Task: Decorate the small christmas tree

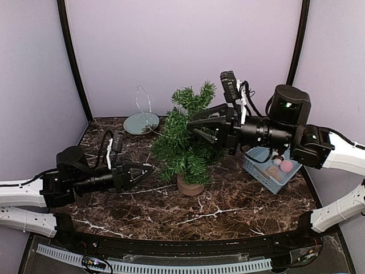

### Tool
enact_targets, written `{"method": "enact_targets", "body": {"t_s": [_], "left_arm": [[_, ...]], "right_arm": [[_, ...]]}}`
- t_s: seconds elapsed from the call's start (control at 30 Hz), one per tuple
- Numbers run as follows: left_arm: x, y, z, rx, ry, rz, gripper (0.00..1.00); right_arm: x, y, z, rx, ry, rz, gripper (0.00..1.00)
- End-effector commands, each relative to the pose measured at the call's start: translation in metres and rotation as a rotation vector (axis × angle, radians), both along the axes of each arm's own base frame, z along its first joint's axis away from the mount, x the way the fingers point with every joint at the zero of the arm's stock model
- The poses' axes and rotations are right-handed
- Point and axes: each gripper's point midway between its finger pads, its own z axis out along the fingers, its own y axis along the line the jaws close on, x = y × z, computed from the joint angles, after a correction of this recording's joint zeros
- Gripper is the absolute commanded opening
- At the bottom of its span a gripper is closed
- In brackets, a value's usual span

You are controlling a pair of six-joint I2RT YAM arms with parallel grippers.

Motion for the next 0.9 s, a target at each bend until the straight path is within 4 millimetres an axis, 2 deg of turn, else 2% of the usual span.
{"method": "enact_targets", "body": {"t_s": [0.0,0.13,0.23,0.47,0.63,0.87], "left_arm": [[-0.024,-0.006,0.074,-0.271,-0.155,-0.146,0.0],[-0.032,-0.009,0.085,-0.303,-0.242,-0.184,0.0],[-0.04,-0.019,0.084,-0.265,-0.32,-0.219,0.0],[-0.045,-0.032,0.076,-0.199,-0.406,-0.226,0.0],[-0.044,-0.034,0.081,-0.189,-0.458,-0.218,0.0],[-0.045,-0.04,0.082,-0.186,-0.475,-0.233,0.0]], "right_arm": [[-0.018,0.022,-0.011,-0.009,0.044,0.059,0.4],[-0.026,0.047,-0.028,-0.054,0.073,0.063,0.39],[-0.029,0.057,-0.029,-0.044,0.097,0.066,0.38],[-0.026,0.059,-0.017,0.013,0.099,0.054,0.38],[-0.026,0.065,-0.024,-0.005,0.116,0.063,0.35],[-0.025,0.071,-0.024,0.005,0.119,0.066,0.32]]}}
